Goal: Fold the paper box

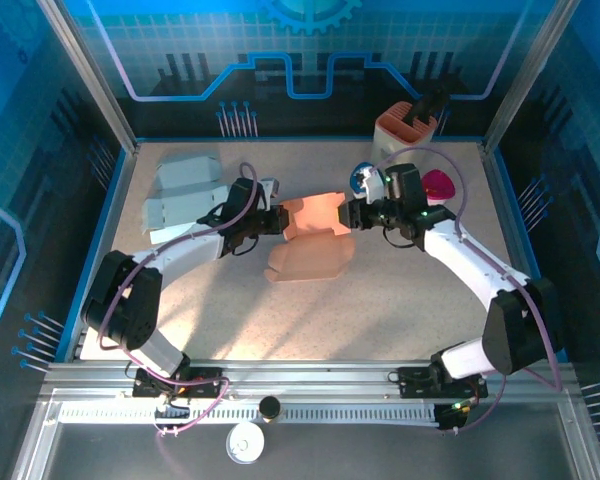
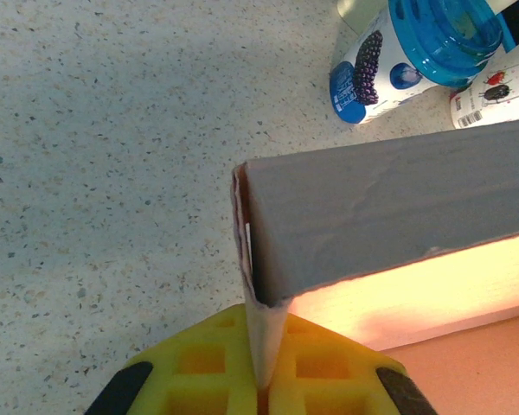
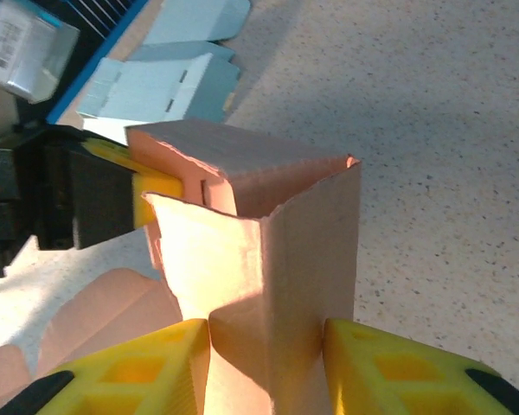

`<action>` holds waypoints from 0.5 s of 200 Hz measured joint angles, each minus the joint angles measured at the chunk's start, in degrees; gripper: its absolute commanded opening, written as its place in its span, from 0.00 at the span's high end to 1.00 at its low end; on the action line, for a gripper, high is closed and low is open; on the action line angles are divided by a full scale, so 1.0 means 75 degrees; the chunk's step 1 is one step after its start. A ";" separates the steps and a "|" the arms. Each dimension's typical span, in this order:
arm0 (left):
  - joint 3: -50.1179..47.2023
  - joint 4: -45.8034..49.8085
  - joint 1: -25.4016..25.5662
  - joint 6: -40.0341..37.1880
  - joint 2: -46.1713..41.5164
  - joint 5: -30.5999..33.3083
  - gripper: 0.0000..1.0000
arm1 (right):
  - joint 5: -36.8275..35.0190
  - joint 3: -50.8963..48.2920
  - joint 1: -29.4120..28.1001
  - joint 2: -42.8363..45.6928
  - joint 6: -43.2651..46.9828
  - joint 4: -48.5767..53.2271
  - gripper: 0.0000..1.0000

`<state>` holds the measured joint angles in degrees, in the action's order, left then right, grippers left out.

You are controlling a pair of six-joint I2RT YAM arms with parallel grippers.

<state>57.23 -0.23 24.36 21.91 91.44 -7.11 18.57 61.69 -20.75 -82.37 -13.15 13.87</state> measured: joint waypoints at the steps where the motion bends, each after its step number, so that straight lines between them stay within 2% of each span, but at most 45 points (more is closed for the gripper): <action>1: 0.0003 0.0000 0.0000 0.0000 0.0000 0.0000 1.00 | -0.0041 0.0012 -0.0020 -0.0012 0.0017 0.0012 0.61; 100: 0.0125 0.0557 0.0557 -0.0175 -0.0291 0.1338 1.00 | -0.3095 0.0574 -0.1148 -0.0545 0.0379 0.0731 0.75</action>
<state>58.17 3.95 28.53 20.60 89.25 2.92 -4.64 66.00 -29.36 -86.46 -10.31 19.35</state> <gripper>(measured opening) 0.071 0.261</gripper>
